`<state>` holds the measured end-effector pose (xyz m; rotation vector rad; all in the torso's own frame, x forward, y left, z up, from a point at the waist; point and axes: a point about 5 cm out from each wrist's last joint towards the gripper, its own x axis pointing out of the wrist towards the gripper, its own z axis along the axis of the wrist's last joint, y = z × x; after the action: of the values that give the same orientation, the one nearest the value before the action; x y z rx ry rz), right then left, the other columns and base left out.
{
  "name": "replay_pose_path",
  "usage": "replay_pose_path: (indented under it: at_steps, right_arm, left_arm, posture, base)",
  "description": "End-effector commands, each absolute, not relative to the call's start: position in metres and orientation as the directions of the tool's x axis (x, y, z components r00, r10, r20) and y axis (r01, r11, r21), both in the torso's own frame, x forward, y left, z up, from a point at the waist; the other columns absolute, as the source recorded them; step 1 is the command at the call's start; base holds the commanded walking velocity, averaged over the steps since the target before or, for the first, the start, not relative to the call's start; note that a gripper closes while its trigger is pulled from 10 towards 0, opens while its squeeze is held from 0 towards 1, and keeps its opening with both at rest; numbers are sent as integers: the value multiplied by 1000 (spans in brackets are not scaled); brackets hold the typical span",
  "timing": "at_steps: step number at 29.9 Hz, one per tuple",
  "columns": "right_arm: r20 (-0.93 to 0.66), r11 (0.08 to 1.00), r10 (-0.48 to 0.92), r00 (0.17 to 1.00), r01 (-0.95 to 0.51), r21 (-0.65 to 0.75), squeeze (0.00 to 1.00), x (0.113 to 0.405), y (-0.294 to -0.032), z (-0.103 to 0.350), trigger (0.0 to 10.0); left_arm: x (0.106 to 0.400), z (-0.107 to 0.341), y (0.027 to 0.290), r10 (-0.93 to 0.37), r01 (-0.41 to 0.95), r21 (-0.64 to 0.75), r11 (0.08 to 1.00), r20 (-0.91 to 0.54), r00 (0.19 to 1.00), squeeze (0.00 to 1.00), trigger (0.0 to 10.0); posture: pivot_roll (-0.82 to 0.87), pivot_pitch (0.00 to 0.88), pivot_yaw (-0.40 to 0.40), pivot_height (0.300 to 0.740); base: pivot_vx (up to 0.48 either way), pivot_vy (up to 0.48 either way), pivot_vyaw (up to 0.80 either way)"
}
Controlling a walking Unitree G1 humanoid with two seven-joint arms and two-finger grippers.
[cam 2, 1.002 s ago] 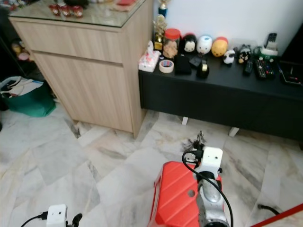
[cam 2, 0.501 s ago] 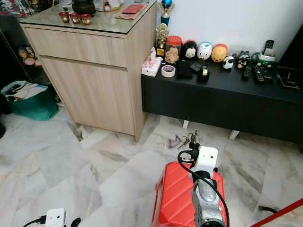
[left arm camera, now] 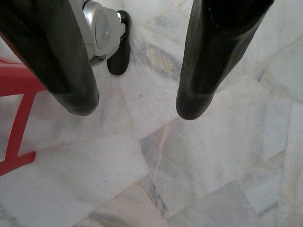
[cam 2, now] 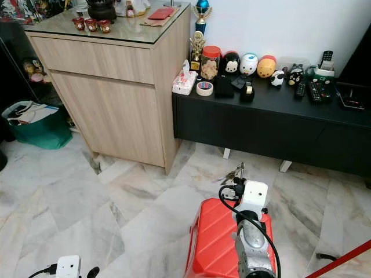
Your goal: Hang keys on a hook
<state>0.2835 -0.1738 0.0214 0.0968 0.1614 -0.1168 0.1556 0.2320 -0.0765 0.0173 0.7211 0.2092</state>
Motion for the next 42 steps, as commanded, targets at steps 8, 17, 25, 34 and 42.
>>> replay_pose_path:
  at_steps: [8, 17, 25, 34, 42]
  right_arm:
    - [-147, 988, -118, 982, 131, 81, 0, 290, -174, 27, 10000]
    - [-162, 985, -139, 977, 154, 79, 0, 290, -178, 26, 10000]
    - [-170, 985, -145, 975, 159, 70, 0, 291, -179, 26, 10000]
    - [-156, 985, -148, 977, 160, 70, 0, 291, -178, 28, 10000]
    - [-156, 985, -146, 977, 158, 67, 0, 291, -178, 28, 10000]
  left_arm:
    - [154, -78, 232, 190, -178, 87, 980, -671, 716, 0, 10000]
    - [154, -78, 231, 196, -186, 86, 979, -668, 718, 0, 10000]
    - [152, -79, 230, 193, -185, 84, 979, -671, 716, 0, 10000]
    - [154, -79, 228, 188, -181, 81, 980, -666, 722, 0, 10000]
    - [154, -79, 228, 184, -174, 82, 981, -666, 723, 0, 10000]
  posture:
    - [50, 0, -11, 740]
    - [52, 23, -17, 740]
    - [49, 34, -20, 740]
    - [49, 37, -20, 740]
    - [48, 37, -19, 740]
  base:
    - [-240, 0, 0]
    - [-253, 0, 0]
    - [-261, 0, -387]
    - [-261, 0, -428]
    - [-260, 0, 0]
